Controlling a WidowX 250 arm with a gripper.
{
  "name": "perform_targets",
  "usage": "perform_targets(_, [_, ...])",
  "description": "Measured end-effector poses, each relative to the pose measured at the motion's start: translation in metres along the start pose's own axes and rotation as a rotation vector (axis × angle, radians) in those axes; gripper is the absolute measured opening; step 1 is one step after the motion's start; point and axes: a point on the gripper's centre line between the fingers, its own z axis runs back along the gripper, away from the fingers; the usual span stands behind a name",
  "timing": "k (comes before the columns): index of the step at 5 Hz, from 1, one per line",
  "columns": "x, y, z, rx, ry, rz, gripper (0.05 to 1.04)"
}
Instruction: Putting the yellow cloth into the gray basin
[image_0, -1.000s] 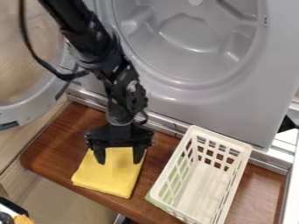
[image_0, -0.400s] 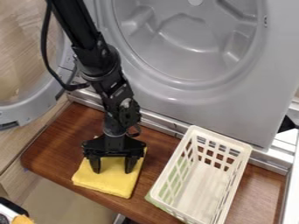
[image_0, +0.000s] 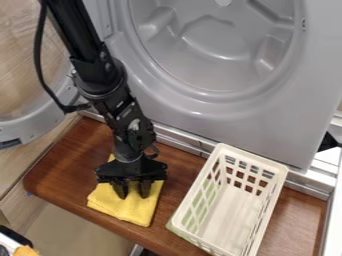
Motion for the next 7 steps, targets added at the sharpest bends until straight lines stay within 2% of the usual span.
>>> perform_targets(1, [-0.005, 0.008, 0.005, 0.043, 0.028, -0.001, 0.210])
perform_targets(2, [0.006, 0.005, 0.020, 0.065, 0.005, -0.005, 0.101])
perform_targets(4, [0.026, -0.009, 0.081, 0.109, -0.058, -0.017, 0.085])
perform_targets(5, [0.039, -0.032, 0.109, 0.083, -0.127, -0.062, 0.085])
perform_targets(6, [0.051, -0.052, 0.125, 0.038, -0.167, -0.118, 0.085])
perform_targets(7, [0.076, -0.078, 0.142, -0.021, -0.222, -0.162, 0.085])
